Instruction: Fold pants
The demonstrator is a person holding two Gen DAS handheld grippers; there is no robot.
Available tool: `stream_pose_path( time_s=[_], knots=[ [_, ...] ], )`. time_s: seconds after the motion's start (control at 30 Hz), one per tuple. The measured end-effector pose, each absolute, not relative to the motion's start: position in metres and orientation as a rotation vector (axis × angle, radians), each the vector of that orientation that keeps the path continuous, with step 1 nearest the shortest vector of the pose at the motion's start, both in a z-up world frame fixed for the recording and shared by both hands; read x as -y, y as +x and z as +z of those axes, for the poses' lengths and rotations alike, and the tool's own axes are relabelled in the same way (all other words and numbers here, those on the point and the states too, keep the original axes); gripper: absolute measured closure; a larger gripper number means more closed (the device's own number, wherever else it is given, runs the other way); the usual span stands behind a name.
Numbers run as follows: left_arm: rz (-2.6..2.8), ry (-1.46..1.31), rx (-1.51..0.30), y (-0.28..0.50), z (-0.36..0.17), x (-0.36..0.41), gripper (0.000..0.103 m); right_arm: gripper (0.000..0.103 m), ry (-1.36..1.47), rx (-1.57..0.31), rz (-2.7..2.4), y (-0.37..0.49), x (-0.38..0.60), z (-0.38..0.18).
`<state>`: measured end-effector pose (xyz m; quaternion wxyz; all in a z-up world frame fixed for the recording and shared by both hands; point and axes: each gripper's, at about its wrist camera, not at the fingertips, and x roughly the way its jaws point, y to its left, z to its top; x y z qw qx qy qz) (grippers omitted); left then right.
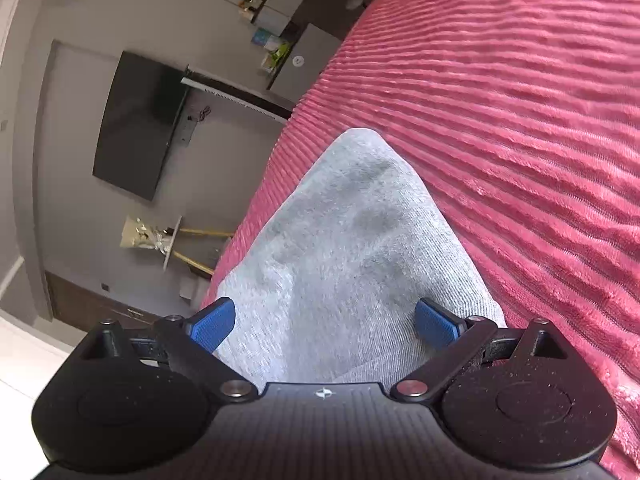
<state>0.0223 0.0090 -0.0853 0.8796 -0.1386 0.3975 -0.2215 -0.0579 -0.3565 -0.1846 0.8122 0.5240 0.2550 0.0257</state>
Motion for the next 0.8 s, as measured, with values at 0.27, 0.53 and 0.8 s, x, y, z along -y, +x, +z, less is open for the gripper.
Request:
stream_pose_path(
  time_s=[0.27, 0.53, 0.8],
  knots=[
    [-0.499, -0.145, -0.867, 0.025, -0.091, 0.014, 0.018, 0.006, 1.221, -0.517, 0.079, -0.062, 0.366, -0.196],
    [-0.509, 0.003, -0.817, 0.026, -0.083, 0.021, 0.022, 0.006, 1.224, -0.518, 0.079, -0.061, 0.366, -0.197],
    [-0.534, 0.212, -0.896, 0.044, -0.098, 0.04, 0.05, 0.006, 1.242, -0.516, 0.081, -0.06, 0.367, -0.2]
  ],
)
